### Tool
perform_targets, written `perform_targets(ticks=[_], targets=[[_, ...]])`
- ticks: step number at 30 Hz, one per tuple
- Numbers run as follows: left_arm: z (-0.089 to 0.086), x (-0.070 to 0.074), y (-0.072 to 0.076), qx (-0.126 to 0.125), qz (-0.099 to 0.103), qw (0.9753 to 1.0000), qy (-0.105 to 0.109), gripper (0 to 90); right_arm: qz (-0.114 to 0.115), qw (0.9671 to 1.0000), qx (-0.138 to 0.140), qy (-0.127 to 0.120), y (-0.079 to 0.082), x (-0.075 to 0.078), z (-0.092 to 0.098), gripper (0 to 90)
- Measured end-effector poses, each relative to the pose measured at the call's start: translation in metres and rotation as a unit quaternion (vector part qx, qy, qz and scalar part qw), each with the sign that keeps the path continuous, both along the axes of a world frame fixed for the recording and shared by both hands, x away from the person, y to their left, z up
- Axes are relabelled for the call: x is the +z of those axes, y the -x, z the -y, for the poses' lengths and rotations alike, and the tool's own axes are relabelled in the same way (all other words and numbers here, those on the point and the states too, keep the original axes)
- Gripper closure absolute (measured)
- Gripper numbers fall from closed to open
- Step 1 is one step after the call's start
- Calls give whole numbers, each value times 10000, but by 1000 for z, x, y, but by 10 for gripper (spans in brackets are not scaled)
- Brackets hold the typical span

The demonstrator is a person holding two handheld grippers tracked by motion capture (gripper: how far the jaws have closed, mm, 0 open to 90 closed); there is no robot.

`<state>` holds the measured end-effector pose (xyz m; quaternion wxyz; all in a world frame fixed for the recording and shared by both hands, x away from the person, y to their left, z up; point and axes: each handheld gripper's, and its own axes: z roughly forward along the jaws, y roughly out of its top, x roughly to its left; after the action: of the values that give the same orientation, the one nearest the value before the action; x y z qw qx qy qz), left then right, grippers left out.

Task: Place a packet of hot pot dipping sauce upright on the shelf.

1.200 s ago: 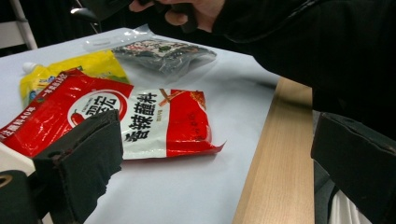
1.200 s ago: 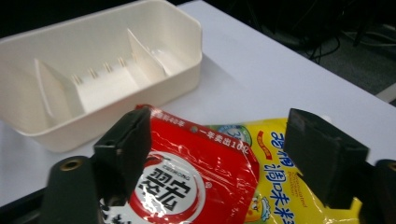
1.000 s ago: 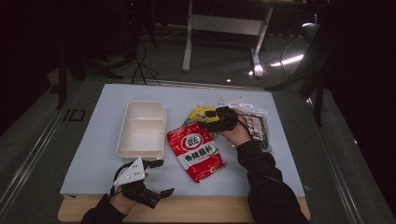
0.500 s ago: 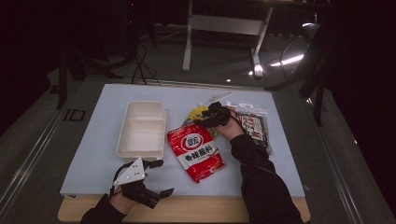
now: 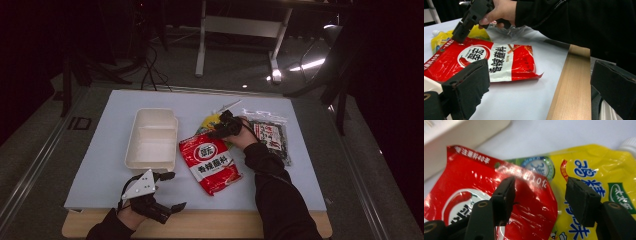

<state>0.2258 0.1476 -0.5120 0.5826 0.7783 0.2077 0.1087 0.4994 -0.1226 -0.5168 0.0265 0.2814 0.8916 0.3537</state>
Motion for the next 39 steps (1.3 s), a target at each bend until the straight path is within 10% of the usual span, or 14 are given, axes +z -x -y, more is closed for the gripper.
perform_targets(ticks=[16,39], targets=[[0,0,-1,40,12,10000,-2,29,157,9988,333,317,5,11,2,881],[2,1,-2,114,-34,9999,-46,29,797,9946,667,63,43,63,28,892]])
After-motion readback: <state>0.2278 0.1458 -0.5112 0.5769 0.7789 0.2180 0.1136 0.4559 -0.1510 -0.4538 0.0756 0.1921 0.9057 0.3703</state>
